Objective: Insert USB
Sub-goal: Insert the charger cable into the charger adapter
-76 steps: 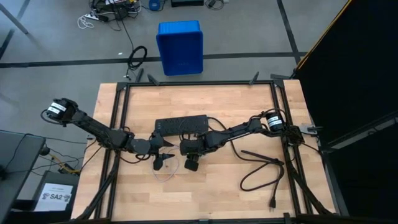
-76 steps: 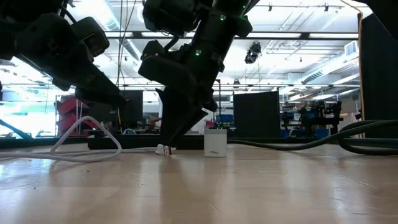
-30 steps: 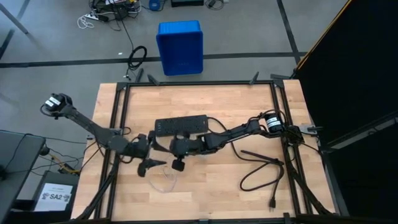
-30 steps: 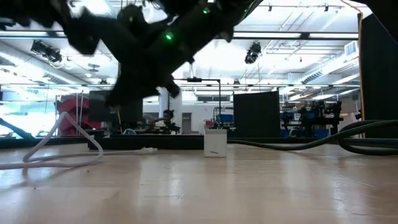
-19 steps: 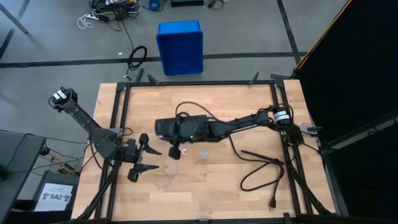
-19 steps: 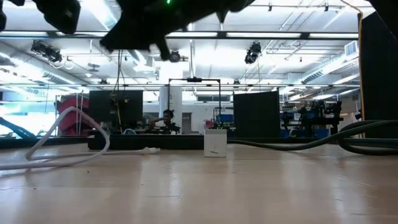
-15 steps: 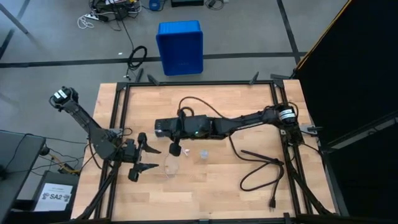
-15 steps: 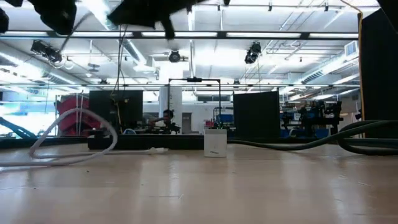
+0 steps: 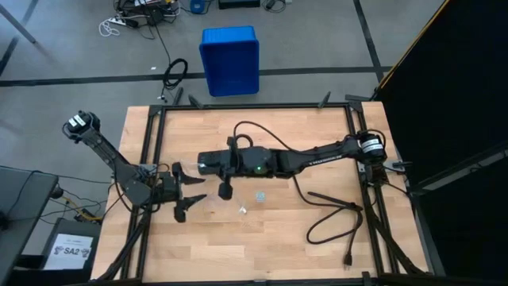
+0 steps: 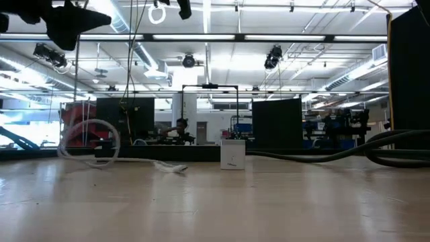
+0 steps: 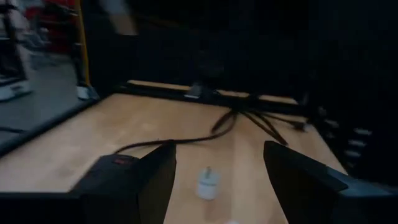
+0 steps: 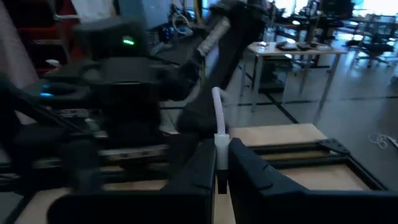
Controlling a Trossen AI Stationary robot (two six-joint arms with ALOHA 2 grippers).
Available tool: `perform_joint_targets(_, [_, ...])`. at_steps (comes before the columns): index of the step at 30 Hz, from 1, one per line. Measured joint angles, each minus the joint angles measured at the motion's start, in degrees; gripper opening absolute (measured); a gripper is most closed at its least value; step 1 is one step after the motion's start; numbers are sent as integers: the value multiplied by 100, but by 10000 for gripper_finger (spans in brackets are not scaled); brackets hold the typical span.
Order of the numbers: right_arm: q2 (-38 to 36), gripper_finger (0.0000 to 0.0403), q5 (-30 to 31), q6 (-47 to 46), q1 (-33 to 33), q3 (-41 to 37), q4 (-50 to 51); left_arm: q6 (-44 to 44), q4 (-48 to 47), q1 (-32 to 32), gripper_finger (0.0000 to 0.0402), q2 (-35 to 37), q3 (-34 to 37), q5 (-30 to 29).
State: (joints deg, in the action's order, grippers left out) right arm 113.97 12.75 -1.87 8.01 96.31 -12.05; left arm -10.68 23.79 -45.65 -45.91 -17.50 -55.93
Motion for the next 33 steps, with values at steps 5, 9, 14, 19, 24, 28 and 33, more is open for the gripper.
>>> perform_joint_targets(5, [-2, 0, -268, 129, 338, 0, -161, 316, 141, 12, 229, 26, 324, -627])
perform_joint_targets(9, [-2, 0, -140, 226, 575, 0, -47, 650, 1014, 120, 229, 73, 743, -372])
perform_joint_targets(14, [6, 0, 144, 210, 782, -2, 147, 1521, 3027, 235, 229, 76, 1312, 1082])
perform_joint_targets(19, [22, 0, 559, 35, 893, -311, 95, 1615, 3669, 269, 229, 58, 1517, 1622])
perform_joint_targets(24, [110, 0, 559, -216, 838, -680, -580, 1574, 3677, 403, 229, -36, 1517, 1632])
perform_joint_targets(28, [232, 0, 482, -320, 770, -794, -827, 1438, 3685, 582, 229, -145, 1515, 1636])
perform_joint_targets(33, [434, 0, 214, -431, 662, -795, -990, 1333, 3742, 748, 229, -370, 1445, 1724])
